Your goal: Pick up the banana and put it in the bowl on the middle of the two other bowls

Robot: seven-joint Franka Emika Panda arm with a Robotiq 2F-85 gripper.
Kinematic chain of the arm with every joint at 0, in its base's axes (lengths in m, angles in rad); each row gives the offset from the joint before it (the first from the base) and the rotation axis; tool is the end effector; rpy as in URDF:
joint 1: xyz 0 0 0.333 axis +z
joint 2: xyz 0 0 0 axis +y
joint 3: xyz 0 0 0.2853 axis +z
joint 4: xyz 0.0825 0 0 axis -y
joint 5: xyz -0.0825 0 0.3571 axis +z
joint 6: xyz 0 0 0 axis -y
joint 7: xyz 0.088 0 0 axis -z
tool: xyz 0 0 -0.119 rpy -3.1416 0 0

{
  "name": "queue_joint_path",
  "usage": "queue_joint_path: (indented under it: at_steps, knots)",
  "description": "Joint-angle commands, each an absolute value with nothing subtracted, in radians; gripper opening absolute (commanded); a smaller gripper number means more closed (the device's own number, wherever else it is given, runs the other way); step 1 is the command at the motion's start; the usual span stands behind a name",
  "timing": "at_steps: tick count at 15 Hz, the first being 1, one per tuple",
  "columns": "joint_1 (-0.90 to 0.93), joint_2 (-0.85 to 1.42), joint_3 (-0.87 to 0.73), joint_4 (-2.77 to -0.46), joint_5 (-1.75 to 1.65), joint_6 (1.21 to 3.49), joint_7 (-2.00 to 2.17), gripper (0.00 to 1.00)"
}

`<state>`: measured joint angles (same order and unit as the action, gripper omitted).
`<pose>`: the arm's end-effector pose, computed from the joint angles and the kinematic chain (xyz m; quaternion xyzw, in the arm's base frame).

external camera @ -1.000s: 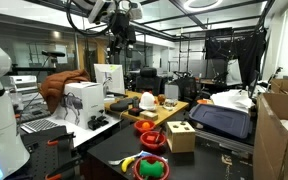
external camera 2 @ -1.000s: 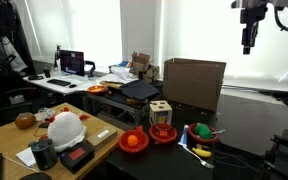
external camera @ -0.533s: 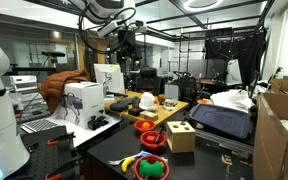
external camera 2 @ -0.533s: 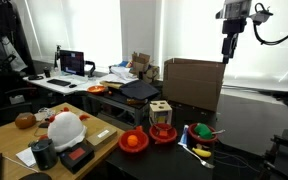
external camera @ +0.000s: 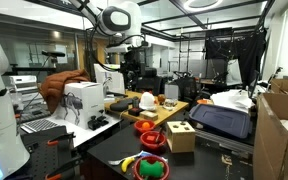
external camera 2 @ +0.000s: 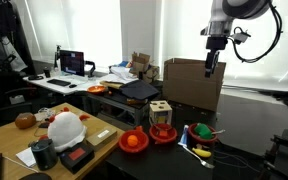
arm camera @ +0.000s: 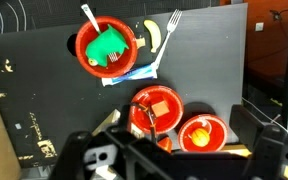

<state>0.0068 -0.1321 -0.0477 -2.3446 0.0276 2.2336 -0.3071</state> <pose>0.4698 -0.0181 0.3619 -0.9921 -0.1246 -0.0127 0.0121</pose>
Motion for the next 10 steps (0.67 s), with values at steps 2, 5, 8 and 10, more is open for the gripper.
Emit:
queue_joint_path:
  at_steps: [2,5,8,10]
  knots:
    - [0.019,0.01,-0.035,-2.284,0.085,2.281,-0.395,1.0]
    - [0.018,0.093,-0.011,-2.255,0.078,2.293,-0.409,1.0]
    - [0.02,0.181,0.015,-2.225,0.039,2.317,-0.383,1.0]
    - [0.02,0.233,0.027,-2.207,0.013,2.332,-0.367,1.0]
